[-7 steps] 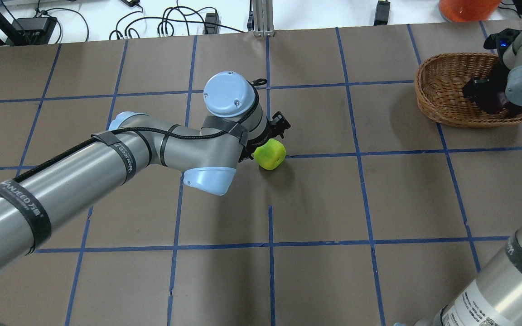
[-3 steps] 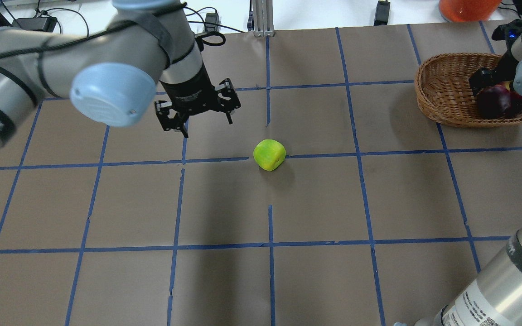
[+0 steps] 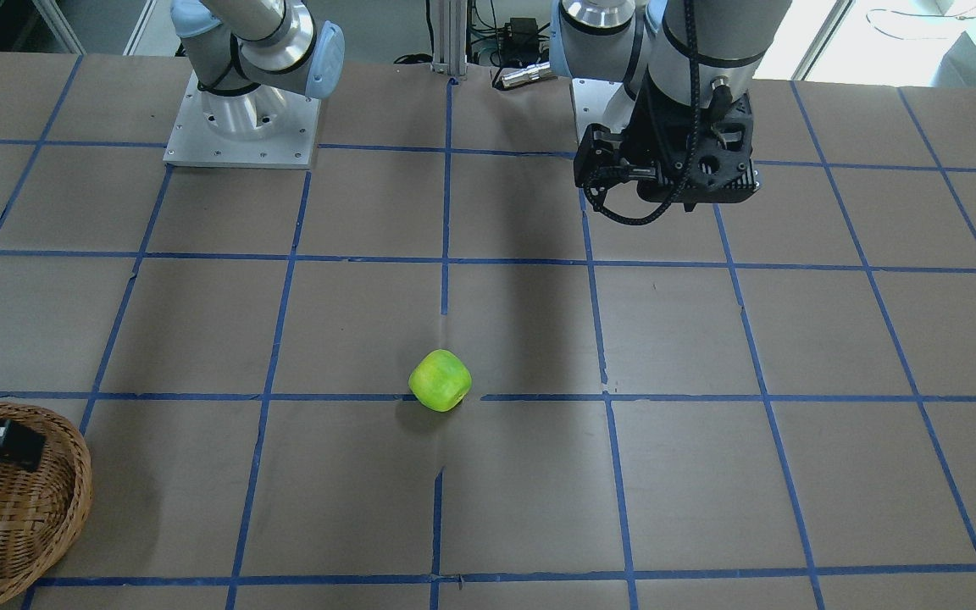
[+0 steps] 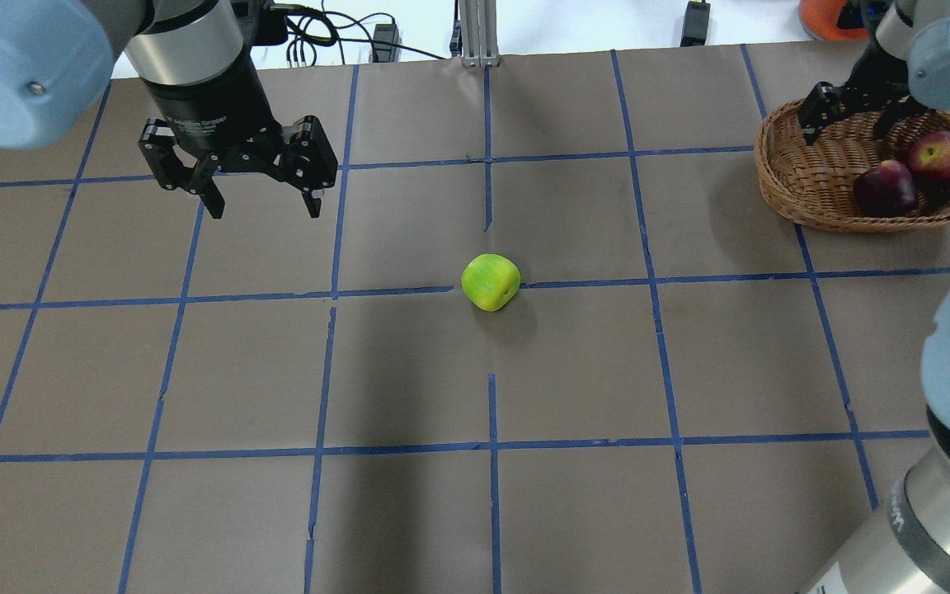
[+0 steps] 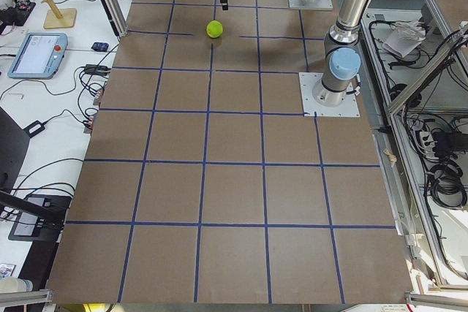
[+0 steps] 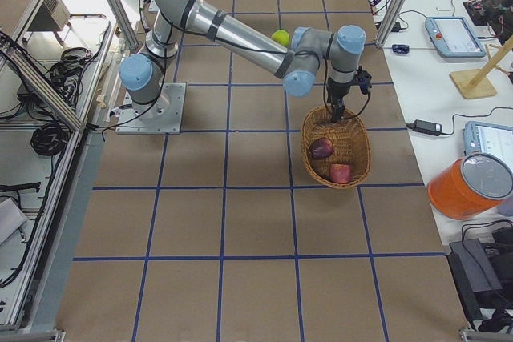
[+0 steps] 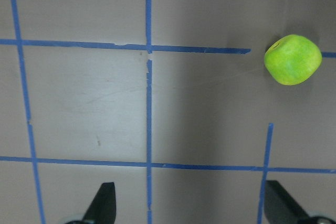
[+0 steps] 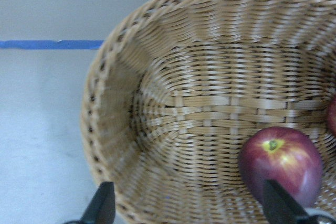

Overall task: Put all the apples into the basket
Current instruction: 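Lower the right gripper onto the green apple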

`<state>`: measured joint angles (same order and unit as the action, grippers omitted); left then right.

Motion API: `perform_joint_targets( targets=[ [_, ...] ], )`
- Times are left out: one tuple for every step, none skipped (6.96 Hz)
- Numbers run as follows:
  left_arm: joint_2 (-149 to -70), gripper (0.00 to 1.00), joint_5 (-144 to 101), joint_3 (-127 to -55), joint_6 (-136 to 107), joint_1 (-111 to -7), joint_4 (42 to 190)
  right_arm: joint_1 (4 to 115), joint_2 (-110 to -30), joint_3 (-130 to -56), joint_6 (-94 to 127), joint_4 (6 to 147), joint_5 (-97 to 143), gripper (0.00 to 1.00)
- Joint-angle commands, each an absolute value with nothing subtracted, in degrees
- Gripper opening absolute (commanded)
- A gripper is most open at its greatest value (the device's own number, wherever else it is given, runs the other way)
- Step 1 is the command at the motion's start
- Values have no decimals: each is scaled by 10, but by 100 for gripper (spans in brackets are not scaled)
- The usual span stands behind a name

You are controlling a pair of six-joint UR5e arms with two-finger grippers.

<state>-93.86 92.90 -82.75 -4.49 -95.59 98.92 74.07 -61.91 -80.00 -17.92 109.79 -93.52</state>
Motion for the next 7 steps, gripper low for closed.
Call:
perform_joint_targets(
  targets=[
    [-932,100,933,-831,-33,-937,959,868,-642,-799,-159,1021,-933,100],
    [-910,100,934,-844,-39,-933,962,922,-650,-800,-159,1016,-927,100],
    [-890,100,935,-866,-58,-932,954,980,-650,-802,-159,1007,-926,100],
    [-886,100,933,-874,-61,-920,904,1031,-642,-804,-159,1009,-925,100],
    [-879,100,934,-894,-63,-919,885,1054,-638,-814,-159,1007,-914,100],
    [-868,100,942,-903,-55,-905,865,1065,-638,-838,-159,1012,-891,100],
    [-867,100,958,-907,-54,-903,868,1067,-638,-873,-162,1036,-891,100]
  ],
)
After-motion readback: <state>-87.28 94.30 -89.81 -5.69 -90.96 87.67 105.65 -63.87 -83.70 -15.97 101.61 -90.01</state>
